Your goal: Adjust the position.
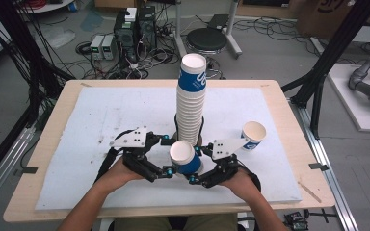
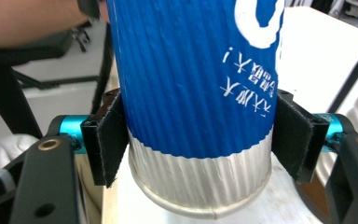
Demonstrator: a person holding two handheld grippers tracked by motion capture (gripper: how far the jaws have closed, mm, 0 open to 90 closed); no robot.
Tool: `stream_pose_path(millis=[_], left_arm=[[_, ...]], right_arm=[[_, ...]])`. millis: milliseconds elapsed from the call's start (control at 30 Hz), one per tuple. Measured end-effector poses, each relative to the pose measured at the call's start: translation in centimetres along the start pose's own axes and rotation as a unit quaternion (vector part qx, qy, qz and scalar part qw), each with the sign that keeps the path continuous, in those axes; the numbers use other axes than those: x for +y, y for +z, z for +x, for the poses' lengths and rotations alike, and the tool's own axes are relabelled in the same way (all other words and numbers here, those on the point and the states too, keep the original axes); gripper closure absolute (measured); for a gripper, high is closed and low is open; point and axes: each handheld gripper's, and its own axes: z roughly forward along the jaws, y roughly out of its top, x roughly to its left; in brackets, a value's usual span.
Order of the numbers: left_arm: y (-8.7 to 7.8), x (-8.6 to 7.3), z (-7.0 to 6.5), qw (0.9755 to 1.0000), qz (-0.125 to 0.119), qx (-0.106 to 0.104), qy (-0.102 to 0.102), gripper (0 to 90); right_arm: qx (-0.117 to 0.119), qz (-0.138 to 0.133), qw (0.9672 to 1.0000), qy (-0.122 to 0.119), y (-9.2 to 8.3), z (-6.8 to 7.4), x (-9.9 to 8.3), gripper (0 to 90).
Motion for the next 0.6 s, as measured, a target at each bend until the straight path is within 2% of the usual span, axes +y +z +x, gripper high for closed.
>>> stream_pose_path(millis=[133, 367, 467, 533, 600], left_arm=[[-1.2, 0.2, 0.2, 0.9999, 0.007, 0.007, -0.002, 14.1], [-2.4, 1.5, 0.2, 0.9987, 0.047, 0.018, 0.007, 14.1], [-2.6, 1.8, 0.2, 0.998, 0.06, 0.019, 0.008, 14.1], [-2.5, 2.1, 0.2, 0.9973, 0.07, 0.019, 0.01, 14.1], [-2.4, 2.2, 0.2, 0.9967, 0.08, 0.018, 0.007, 14.1]], right_arm=[[-0.013, 0.034, 0.9992, -0.015, -0.3, -0.2, 0.5, 27.8], [-0.016, 0.107, 0.9931, -0.046, 0.1, -0.4, 2.4, 27.8], [-0.015, 0.135, 0.9891, -0.058, 0.4, -0.5, 3.3, 27.8], [-0.016, 0.163, 0.9841, -0.067, 0.7, -0.5, 4.0, 27.9], [-0.017, 0.181, 0.9806, -0.073, 0.9, -0.6, 4.4, 27.9]])
